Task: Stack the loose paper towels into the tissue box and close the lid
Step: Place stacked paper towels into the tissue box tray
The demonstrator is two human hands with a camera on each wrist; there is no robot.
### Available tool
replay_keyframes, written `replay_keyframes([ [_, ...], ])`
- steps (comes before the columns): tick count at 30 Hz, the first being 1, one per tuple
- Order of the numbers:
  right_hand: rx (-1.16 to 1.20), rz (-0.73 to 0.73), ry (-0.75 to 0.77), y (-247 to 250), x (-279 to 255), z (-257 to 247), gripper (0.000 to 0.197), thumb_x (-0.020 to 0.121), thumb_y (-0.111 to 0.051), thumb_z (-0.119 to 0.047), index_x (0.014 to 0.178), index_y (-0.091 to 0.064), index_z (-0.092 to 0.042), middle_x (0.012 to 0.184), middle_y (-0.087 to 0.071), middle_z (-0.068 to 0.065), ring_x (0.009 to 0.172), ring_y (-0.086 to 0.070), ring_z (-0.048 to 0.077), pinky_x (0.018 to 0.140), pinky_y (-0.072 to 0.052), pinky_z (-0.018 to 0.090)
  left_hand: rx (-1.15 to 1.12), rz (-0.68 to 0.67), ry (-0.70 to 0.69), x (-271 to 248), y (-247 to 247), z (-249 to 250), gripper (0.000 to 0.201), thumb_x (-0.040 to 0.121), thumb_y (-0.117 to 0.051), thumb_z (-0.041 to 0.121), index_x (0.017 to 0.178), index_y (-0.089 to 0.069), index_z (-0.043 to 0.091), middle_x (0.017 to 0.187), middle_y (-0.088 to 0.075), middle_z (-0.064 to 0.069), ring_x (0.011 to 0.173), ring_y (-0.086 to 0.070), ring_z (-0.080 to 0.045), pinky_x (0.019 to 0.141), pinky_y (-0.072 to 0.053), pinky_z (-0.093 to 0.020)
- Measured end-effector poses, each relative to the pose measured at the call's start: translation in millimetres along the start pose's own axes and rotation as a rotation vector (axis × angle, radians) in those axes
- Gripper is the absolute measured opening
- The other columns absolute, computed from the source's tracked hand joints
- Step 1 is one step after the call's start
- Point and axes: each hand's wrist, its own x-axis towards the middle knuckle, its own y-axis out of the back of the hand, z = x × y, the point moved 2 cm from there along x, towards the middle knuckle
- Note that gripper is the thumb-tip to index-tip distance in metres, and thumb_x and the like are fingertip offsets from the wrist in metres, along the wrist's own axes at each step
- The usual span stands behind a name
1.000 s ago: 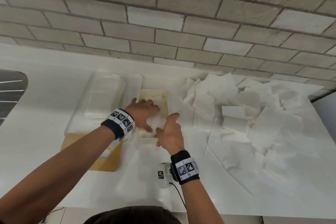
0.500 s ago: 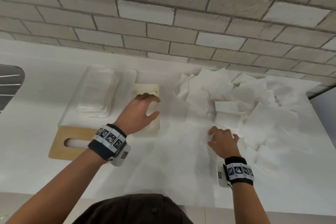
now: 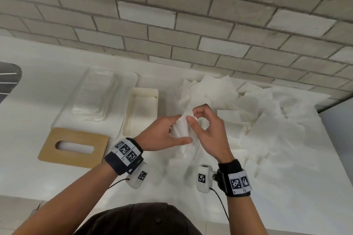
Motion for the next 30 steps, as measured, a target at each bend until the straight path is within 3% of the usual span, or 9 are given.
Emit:
replay_keyframes([
  [3, 0.068, 0.137, 0.0, -5, 6, 2, 0.022, 0.101, -0.076, -0.027, 0.117, -0.062, -0.025, 0.106, -0.072, -0.011, 0.113, -0.069, 0.016, 0.103, -0.05, 0.026, -0.109, 0.071, 0.002, -3, 17, 7, 0.026, 0.088, -0.089, 0.034, 0.11, -0.077, 0.029, 0.098, -0.08, 0.015, 0.09, -0.076, -0.008, 0.083, -0.061, -0.037],
  [6, 0.135, 0.211, -0.209, -13, 4, 21, 0.043, 0.098, -0.072, -0.056, 0.131, -0.057, -0.033, 0.125, -0.069, -0.009, 0.124, -0.064, 0.008, 0.11, -0.051, 0.037, -0.29, 0.14, 0.052, -7, 39, 8, 0.03, 0.088, -0.088, 0.028, 0.114, -0.078, 0.017, 0.109, -0.082, 0.004, 0.103, -0.079, -0.015, 0.09, -0.063, -0.037],
  [9, 0.499, -0.11, -0.498, -36, -6, 29, 0.072, 0.094, -0.051, -0.083, 0.143, -0.06, -0.032, 0.139, -0.071, -0.007, 0.134, -0.063, 0.017, 0.118, -0.046, 0.048, -0.422, 0.255, 0.064, -14, 60, 6, 0.04, 0.085, -0.085, 0.029, 0.118, -0.076, 0.009, 0.115, -0.081, -0.001, 0.109, -0.078, -0.021, 0.096, -0.063, -0.042],
  [11, 0.902, -0.232, -0.585, -51, -13, 17, 0.063, 0.109, -0.041, -0.061, 0.152, -0.057, -0.019, 0.15, -0.065, 0.007, 0.143, -0.058, 0.028, 0.119, -0.044, 0.05, -0.465, 0.3, 0.059, -19, 71, 5, 0.037, 0.083, -0.083, 0.027, 0.116, -0.076, 0.012, 0.114, -0.082, 0.0, 0.107, -0.078, -0.02, 0.094, -0.064, -0.04],
  [14, 1.072, -0.123, -0.596, -61, -9, 8, 0.042, 0.114, -0.05, -0.023, 0.151, -0.058, -0.004, 0.153, -0.059, 0.022, 0.144, -0.056, 0.038, 0.119, -0.043, 0.059, -0.441, 0.343, 0.062, -29, 90, -2, 0.037, 0.081, -0.085, 0.027, 0.115, -0.077, 0.015, 0.113, -0.082, 0.001, 0.106, -0.079, -0.02, 0.092, -0.064, -0.041],
  [18, 0.961, 0.019, -0.448, -61, 3, 5, 0.039, 0.107, -0.063, -0.015, 0.144, -0.061, -0.004, 0.143, -0.068, 0.017, 0.134, -0.066, 0.032, 0.112, -0.052, 0.049, -0.364, 0.273, 0.067, -44, 116, -15, 0.037, 0.084, -0.085, 0.019, 0.119, -0.078, 0.011, 0.117, -0.081, 0.001, 0.112, -0.077, -0.019, 0.099, -0.062, -0.044],
  [22, 0.796, 0.152, -0.308, -62, 11, 10, 0.041, 0.093, -0.084, -0.023, 0.112, -0.066, 0.009, 0.112, -0.068, 0.02, 0.106, -0.065, 0.035, 0.102, -0.052, 0.051, -0.318, 0.215, 0.019, -57, 138, -27, 0.028, 0.094, -0.077, 0.008, 0.122, -0.078, 0.005, 0.12, -0.08, -0.002, 0.117, -0.076, -0.021, 0.102, -0.06, -0.038],
  [24, 0.732, 0.173, -0.212, -64, 8, 13, 0.011, 0.097, -0.076, -0.008, 0.107, -0.08, -0.005, 0.111, -0.076, 0.018, 0.106, -0.07, 0.031, 0.099, -0.057, 0.046, -0.33, 0.246, -0.014, -61, 147, -34, 0.028, 0.094, -0.075, 0.004, 0.122, -0.078, 0.003, 0.119, -0.08, -0.005, 0.117, -0.076, -0.023, 0.102, -0.06, -0.036],
  [30, 0.647, 0.037, -0.144, -81, -11, 24, 0.042, 0.086, -0.053, 0.023, 0.086, -0.084, -0.006, 0.101, -0.08, 0.017, 0.094, -0.069, 0.035, 0.082, -0.055, 0.04, -0.301, 0.197, 0.02, -77, 166, -48, 0.024, 0.105, -0.056, -0.008, 0.103, -0.08, -0.002, 0.105, -0.08, -0.013, 0.098, -0.076, -0.025, 0.085, -0.06, -0.029],
])
